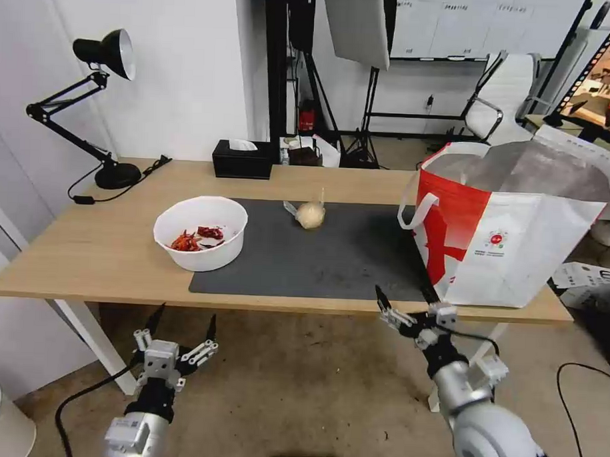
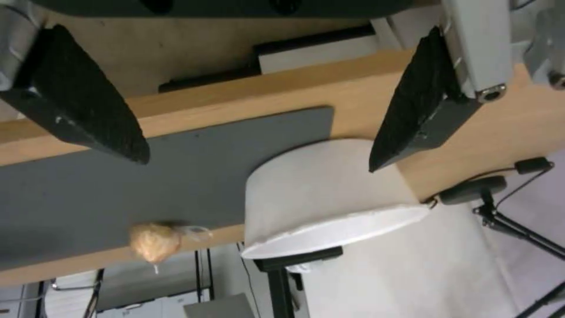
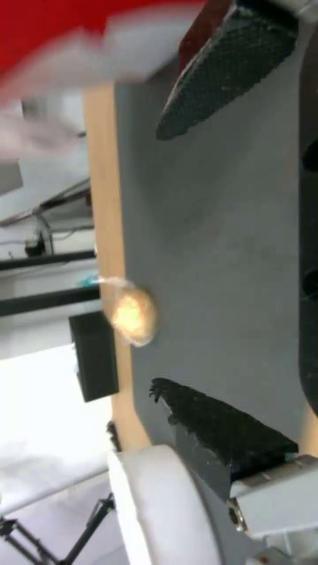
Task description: Pick up the trash from the table and place it into the takeout bag.
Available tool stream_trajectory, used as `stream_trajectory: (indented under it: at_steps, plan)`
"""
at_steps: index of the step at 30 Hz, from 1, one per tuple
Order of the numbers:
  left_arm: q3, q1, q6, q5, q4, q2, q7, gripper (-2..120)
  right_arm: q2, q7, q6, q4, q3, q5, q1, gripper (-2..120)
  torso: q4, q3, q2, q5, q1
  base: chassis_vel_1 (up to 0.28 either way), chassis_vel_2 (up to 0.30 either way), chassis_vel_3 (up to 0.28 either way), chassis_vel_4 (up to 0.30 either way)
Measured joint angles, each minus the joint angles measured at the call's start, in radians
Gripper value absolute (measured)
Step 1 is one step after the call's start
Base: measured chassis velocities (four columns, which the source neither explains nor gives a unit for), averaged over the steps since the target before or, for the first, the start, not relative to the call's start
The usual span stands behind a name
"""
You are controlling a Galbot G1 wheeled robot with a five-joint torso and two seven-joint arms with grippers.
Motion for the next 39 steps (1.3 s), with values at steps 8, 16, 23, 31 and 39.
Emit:
stream_trajectory:
  at_steps: [8, 16, 23, 31, 39]
  plan:
    - [-0.007, -0.010, 0.004, -0.008, 0.018, -0.012, -0.001, 100, 0.066, 0.054, -0.055, -0.313, -0.335, 0.111, 0.512, 100, 0.0001, 0.000, 0.000, -0.0003, 0.000, 0.000, 0.000, 0.000, 0.000]
    - [-0.019, -0.015, 0.004, -0.011, 0.046, -0.024, -0.004, 100, 0.246, 0.079, -0.121, -0.641, -0.502, 0.137, 0.817, 100, 0.0005, 0.000, 0.000, -0.0005, 0.000, 0.000, 0.000, 0.000, 0.000]
    - [-0.037, -0.023, 0.004, -0.030, 0.070, -0.017, -0.006, 100, 0.494, 0.067, -0.297, -1.014, -0.569, 0.080, 1.026, 100, 0.0003, 0.000, 0.000, -0.0008, 0.000, 0.000, 0.000, 0.000, 0.000]
    - [-0.048, -0.019, -0.001, -0.039, 0.076, -0.018, -0.007, 100, 0.610, 0.127, -0.388, -1.133, -0.546, 0.006, 1.059, 100, 0.0004, 0.000, 0.000, -0.0007, 0.000, 0.000, 0.000, 0.000, 0.000]
    - [-0.051, -0.014, -0.007, -0.044, 0.075, -0.014, -0.007, 100, 0.598, 0.181, -0.399, -1.098, -0.544, -0.008, 1.025, 100, 0.0000, 0.000, 0.000, -0.0004, 0.000, 0.000, 0.000, 0.000, 0.000]
